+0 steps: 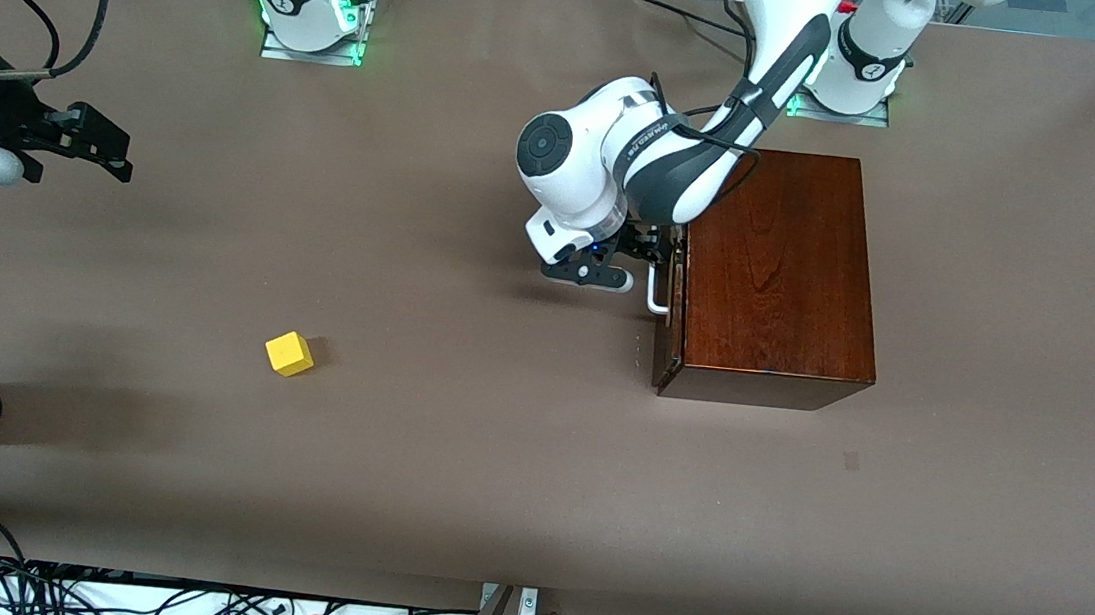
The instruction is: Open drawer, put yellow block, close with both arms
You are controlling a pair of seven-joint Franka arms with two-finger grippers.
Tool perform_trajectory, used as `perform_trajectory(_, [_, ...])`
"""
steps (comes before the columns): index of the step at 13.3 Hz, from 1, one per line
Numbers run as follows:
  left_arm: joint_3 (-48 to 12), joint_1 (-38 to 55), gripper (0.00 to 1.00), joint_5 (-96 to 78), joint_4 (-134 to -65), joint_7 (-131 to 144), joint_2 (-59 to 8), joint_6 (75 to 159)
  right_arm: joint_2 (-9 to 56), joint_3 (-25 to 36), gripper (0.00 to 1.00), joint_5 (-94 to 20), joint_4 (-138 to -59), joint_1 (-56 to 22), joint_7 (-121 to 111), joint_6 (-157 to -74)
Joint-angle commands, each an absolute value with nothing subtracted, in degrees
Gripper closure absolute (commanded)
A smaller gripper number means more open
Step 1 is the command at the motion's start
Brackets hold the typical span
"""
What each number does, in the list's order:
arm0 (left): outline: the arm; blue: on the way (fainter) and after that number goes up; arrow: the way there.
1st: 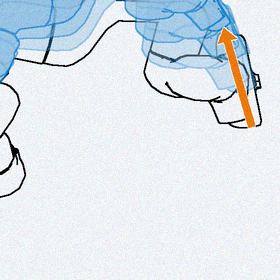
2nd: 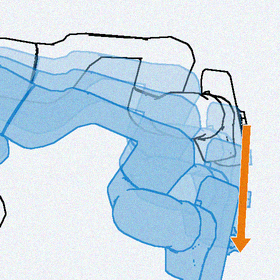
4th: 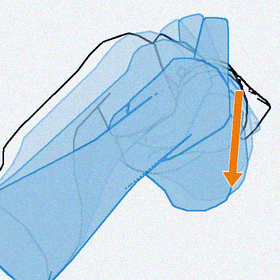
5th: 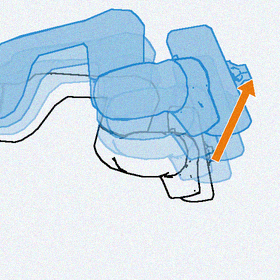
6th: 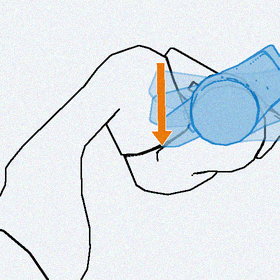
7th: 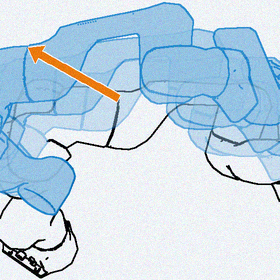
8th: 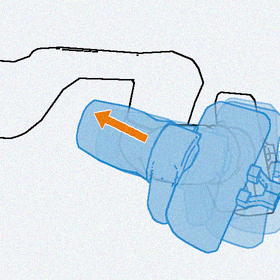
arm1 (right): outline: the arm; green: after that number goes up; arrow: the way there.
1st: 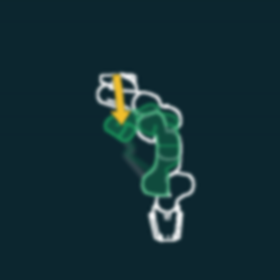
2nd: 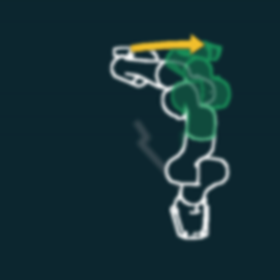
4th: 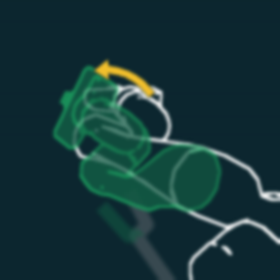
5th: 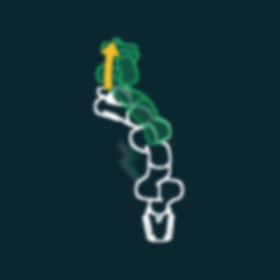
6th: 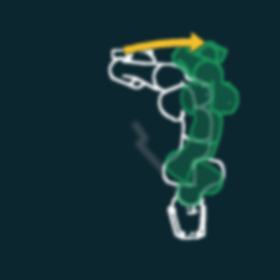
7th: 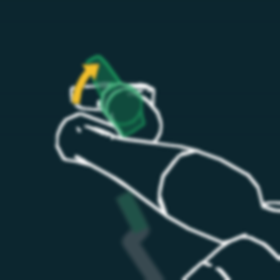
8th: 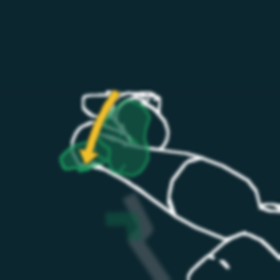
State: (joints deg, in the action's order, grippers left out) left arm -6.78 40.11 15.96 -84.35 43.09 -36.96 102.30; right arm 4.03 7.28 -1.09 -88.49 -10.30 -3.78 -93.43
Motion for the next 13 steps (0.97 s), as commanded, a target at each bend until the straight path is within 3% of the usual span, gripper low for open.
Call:
perform_trajectory(1, [-7.03,42.01,0.0,13.2,-83.41,44.82,-37.79,104.85,4.22,7.12,0.0,-1.23,-87.63,-9.84,-4.22,-93.16])
perform_trajectory(6, [-7.03,42.71,0.0,8.18,-83.41,44.91,-37.79,110.56,4.22,7.21,0.0,-1.23,-87.63,-9.84,-4.22,-93.16])
perform_trajectory(13, [-7.03,44.73,0.0,8.26,-81.21,47.98,-38.67,111.01,4.31,7.65,0.0,-1.23,-87.63,-9.84,-4.22,-93.25])
